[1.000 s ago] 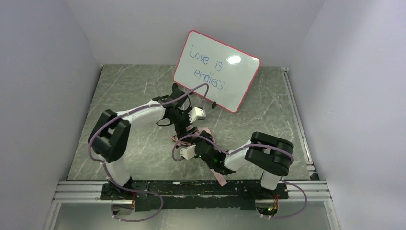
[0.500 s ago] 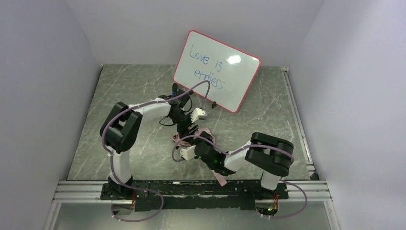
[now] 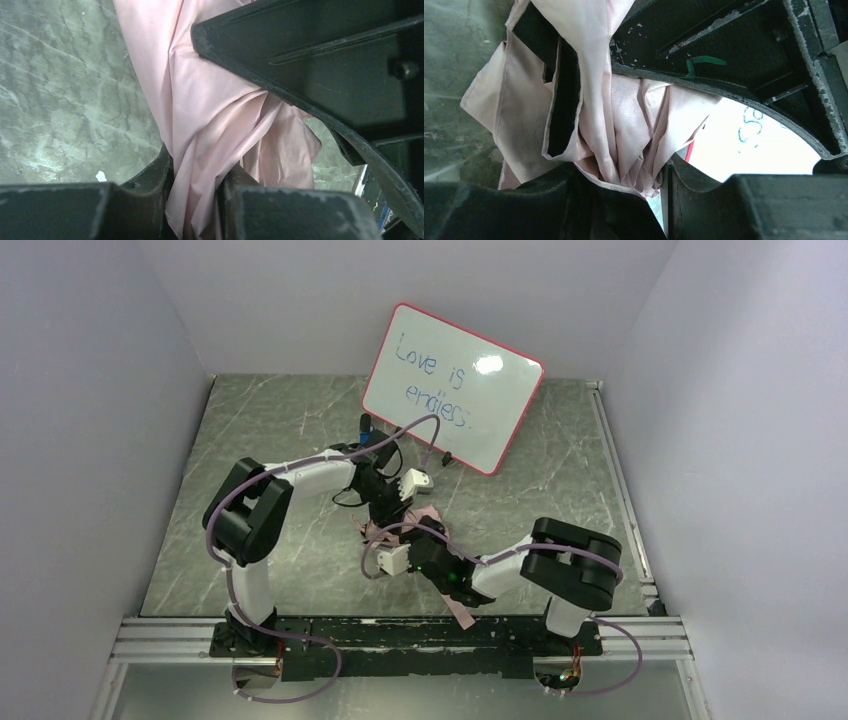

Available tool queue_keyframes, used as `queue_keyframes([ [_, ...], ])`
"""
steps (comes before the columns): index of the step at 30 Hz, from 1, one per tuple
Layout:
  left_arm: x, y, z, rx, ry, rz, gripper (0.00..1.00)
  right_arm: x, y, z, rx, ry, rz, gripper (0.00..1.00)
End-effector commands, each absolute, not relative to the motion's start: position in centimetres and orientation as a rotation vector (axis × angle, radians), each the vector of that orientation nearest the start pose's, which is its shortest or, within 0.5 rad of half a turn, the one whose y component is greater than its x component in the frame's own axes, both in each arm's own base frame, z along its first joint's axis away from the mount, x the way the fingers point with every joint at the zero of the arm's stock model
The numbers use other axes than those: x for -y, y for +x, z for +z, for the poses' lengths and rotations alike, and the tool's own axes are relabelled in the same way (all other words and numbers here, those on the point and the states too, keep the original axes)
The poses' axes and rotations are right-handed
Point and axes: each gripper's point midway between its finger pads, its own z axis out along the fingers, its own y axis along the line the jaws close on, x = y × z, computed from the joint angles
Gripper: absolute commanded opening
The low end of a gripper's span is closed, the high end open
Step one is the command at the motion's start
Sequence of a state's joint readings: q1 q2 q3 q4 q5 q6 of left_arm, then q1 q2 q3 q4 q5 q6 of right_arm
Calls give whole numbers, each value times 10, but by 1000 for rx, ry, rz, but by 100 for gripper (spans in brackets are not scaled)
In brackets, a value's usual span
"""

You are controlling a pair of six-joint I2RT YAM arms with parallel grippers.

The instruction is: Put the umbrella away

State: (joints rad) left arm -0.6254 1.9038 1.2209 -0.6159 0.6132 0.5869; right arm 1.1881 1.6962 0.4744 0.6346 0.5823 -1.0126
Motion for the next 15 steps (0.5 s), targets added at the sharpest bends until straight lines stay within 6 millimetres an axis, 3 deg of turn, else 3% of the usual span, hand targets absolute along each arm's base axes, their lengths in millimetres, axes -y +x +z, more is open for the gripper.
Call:
queue_keyframes([
  [1, 255, 243, -8, -2335, 1675, -690, 5, -252, 209, -15, -1267, -1952, -434, 21],
  [7, 252, 250, -7, -2311, 1670, -605, 5, -262, 212, 22, -1280, -1802, -366, 51],
  [15, 249, 258, -10, -2303, 1665, -518, 5, -267, 199, 70, -1289, -1622, -186, 64],
])
